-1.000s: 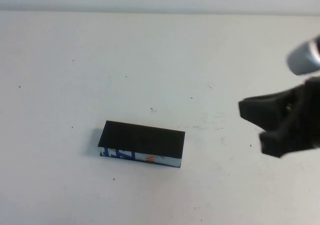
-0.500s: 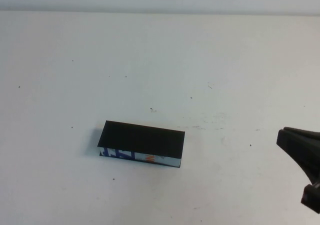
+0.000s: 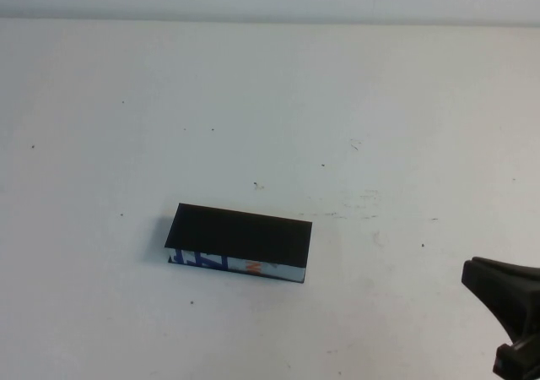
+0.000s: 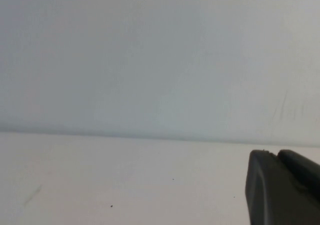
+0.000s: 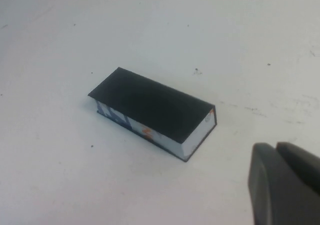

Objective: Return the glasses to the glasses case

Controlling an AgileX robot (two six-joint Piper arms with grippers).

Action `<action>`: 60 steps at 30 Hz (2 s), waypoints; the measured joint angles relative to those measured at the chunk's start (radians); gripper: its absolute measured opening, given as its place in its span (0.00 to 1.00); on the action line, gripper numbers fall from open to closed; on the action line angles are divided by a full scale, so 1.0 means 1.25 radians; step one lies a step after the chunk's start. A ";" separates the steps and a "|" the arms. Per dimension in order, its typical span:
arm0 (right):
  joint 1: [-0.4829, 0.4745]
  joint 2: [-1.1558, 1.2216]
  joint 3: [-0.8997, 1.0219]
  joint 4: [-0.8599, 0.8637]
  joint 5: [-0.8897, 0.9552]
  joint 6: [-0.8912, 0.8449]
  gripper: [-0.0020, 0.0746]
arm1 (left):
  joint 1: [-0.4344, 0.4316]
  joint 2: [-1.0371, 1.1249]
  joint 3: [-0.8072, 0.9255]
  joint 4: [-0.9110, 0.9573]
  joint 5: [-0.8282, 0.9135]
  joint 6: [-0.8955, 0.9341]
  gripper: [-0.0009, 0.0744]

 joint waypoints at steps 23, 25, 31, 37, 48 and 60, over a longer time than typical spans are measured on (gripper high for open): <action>-0.451 -0.511 0.310 -0.113 -0.027 -0.003 0.01 | 0.000 0.000 0.000 0.000 -0.001 0.000 0.01; -0.471 -0.533 0.309 -0.115 0.036 -0.003 0.01 | 0.000 0.000 0.000 -0.001 -0.001 0.000 0.01; -0.479 -0.538 0.310 -0.123 0.175 -0.003 0.01 | 0.000 0.000 0.000 -0.001 -0.001 0.000 0.01; -0.479 -0.538 0.310 -0.122 0.182 -0.003 0.01 | 0.000 -0.002 0.000 -0.001 -0.001 0.000 0.01; -0.479 -0.538 0.310 -0.120 0.182 -0.003 0.01 | 0.000 -0.002 0.000 -0.001 -0.001 0.000 0.01; -0.479 -0.538 0.310 -0.120 0.182 -0.003 0.01 | 0.000 -0.002 0.000 -0.001 -0.001 0.000 0.01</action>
